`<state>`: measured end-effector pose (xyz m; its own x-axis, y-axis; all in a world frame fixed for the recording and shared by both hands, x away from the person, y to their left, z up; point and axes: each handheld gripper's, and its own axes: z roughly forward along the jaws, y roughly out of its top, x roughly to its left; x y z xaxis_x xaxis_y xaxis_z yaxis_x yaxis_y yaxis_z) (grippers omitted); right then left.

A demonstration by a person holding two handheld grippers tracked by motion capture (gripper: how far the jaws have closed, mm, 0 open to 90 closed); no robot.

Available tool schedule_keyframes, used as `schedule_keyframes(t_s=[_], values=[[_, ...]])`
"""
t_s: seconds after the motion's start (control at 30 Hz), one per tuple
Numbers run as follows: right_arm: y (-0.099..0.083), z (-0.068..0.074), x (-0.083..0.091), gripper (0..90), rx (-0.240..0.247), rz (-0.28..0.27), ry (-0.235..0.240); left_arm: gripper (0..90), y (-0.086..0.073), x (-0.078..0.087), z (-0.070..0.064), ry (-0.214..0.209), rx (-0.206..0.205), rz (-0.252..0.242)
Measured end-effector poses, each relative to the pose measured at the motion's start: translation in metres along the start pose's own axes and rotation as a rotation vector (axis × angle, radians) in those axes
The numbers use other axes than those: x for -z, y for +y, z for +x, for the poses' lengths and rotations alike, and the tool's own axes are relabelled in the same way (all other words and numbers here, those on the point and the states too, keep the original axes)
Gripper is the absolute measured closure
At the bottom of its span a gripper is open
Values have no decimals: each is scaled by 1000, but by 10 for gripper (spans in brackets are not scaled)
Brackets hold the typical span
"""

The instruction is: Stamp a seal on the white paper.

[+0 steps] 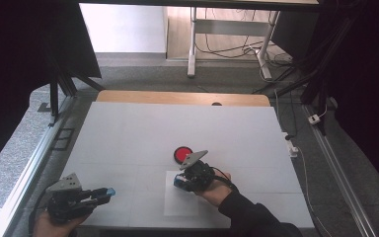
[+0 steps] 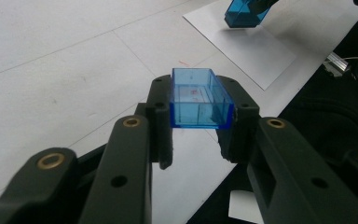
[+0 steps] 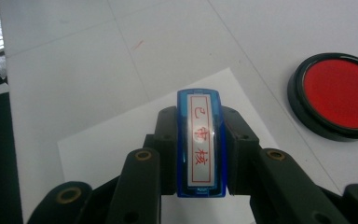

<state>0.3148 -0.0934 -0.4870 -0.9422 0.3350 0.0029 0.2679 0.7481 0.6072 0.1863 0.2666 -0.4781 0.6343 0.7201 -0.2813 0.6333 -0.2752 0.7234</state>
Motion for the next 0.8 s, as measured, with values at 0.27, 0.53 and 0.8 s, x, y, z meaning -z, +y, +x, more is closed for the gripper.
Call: schedule_keyframes(t_s=[0.27, 0.53, 0.8], values=[[-2, -1, -6, 712, 11, 22, -15, 682, 0, 0, 0, -1, 1, -2], [-3, -1, -8, 713, 2, 31, -15, 682, 0, 0, 0, -3, 3, 1], [0, 7, -9, 713, 42, 47, -66, 682, 0, 0, 1, -4, 7, 1]])
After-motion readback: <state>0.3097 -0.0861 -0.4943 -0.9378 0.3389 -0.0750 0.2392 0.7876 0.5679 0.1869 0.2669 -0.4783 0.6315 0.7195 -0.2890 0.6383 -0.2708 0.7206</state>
